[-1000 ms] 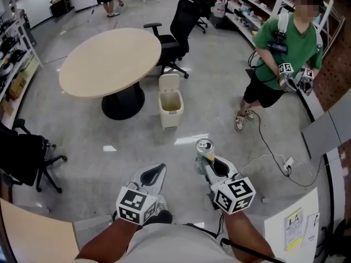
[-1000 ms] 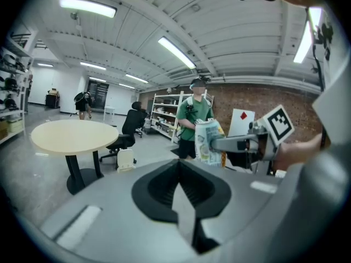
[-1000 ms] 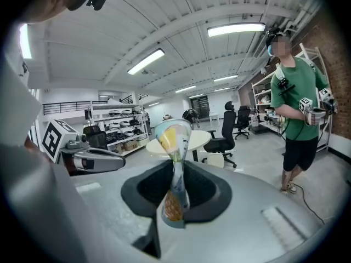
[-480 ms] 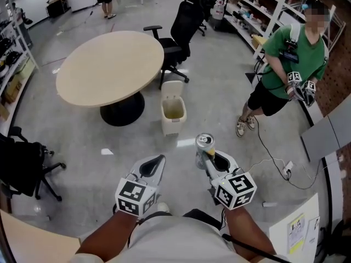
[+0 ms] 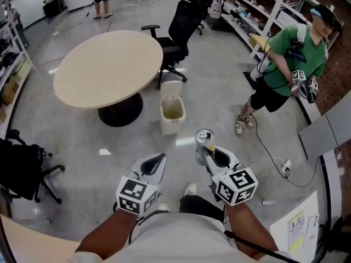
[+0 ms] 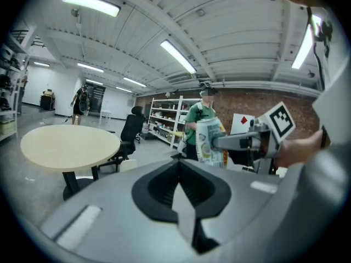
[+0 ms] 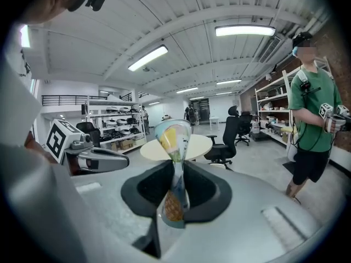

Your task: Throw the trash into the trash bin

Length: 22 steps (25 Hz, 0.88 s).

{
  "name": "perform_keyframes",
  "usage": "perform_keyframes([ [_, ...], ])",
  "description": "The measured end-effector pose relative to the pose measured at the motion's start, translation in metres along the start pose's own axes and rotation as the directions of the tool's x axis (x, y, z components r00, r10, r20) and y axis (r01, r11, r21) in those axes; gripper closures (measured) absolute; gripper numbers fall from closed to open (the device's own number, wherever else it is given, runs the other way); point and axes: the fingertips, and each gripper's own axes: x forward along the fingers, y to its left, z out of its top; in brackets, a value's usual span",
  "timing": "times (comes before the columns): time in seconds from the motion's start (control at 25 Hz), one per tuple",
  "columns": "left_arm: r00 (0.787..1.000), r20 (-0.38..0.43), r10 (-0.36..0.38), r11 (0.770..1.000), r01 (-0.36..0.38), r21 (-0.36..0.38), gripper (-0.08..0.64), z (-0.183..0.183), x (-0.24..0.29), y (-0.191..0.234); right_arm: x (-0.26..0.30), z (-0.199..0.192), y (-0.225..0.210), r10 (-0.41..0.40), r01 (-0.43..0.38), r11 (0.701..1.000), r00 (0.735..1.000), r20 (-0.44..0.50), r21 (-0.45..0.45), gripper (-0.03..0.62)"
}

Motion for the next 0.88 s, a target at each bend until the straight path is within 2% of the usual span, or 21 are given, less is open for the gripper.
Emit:
perform_keyframes([
  [0.24, 0.999, 0.024, 0.025, 0.999, -0.025, -0.032, 0.552, 0.003, -0.001, 0.006, 0.000, -0.014, -0.007, -0.004, 0.005, 1.000, 1.000, -0.031, 0.009, 0.526],
  [0.56, 0.998, 0.018, 0.058, 0.997, -0.057, -0.059, 0.552, -0.003, 0.006, 0.017, 0.019, -0.006, -0.011, 0.028, -0.028, 1.000, 1.000, -0.011, 0.010, 0.526],
  [0.88, 0.998, 0.024, 0.060, 0.997, -0.059, -0.046, 0.552, 0.008, 0.028, 0.024, 0.037, 0.002, -0.029, 0.036, -0.036, 0.999, 0.999, 0.007, 0.011, 0.526],
])
